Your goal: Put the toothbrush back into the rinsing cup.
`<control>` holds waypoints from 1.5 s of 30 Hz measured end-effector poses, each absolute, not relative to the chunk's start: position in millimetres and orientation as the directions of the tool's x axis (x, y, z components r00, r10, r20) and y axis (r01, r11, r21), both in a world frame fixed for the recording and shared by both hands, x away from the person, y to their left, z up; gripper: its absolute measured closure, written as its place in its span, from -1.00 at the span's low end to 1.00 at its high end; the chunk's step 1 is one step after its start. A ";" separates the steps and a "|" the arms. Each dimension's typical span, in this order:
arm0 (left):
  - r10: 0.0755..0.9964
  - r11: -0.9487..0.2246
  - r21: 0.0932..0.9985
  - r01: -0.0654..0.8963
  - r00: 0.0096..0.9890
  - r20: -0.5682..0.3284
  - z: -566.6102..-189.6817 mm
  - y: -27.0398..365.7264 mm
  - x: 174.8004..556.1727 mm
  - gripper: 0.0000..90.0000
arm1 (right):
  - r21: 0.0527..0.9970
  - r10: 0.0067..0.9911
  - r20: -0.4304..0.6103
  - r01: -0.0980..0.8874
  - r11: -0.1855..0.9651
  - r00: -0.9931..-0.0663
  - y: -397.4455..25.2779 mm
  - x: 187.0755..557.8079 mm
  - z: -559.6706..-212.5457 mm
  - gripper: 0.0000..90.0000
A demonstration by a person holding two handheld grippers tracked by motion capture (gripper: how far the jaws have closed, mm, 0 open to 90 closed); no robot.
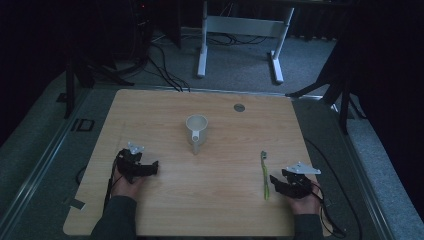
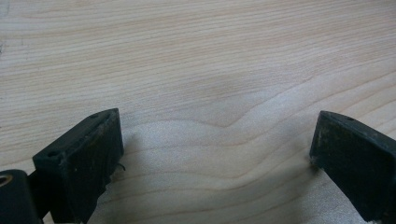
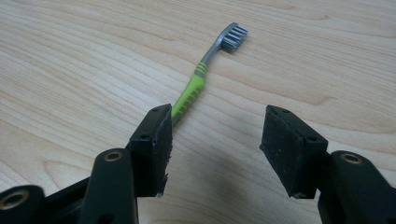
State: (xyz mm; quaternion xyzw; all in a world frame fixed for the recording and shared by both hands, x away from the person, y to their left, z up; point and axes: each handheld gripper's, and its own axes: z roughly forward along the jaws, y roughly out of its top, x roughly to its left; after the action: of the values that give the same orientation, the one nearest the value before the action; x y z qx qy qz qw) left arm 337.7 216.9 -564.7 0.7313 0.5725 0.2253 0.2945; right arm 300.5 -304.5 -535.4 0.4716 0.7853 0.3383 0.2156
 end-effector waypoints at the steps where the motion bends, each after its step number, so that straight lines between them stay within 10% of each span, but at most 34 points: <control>1: 0.970 -0.172 0.688 0.705 0.244 -0.007 -564.7 216.9 337.7 -0.92 | 0.735 0.886 -0.019 0.594 0.326 -0.463 -304.4 300.4 -535.1 -0.06; 45: 0.970 -0.171 0.690 0.704 0.243 -0.007 -564.7 216.4 337.9 -0.92 | 0.771 0.866 0.012 0.556 0.311 -0.500 -288.5 289.1 -506.2 0.02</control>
State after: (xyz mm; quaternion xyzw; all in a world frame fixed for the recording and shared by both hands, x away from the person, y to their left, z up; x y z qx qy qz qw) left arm 337.9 216.4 -564.7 0.7312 0.5722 0.2257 0.2949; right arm 289.1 -288.5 -506.2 0.4545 0.7823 0.3715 0.2083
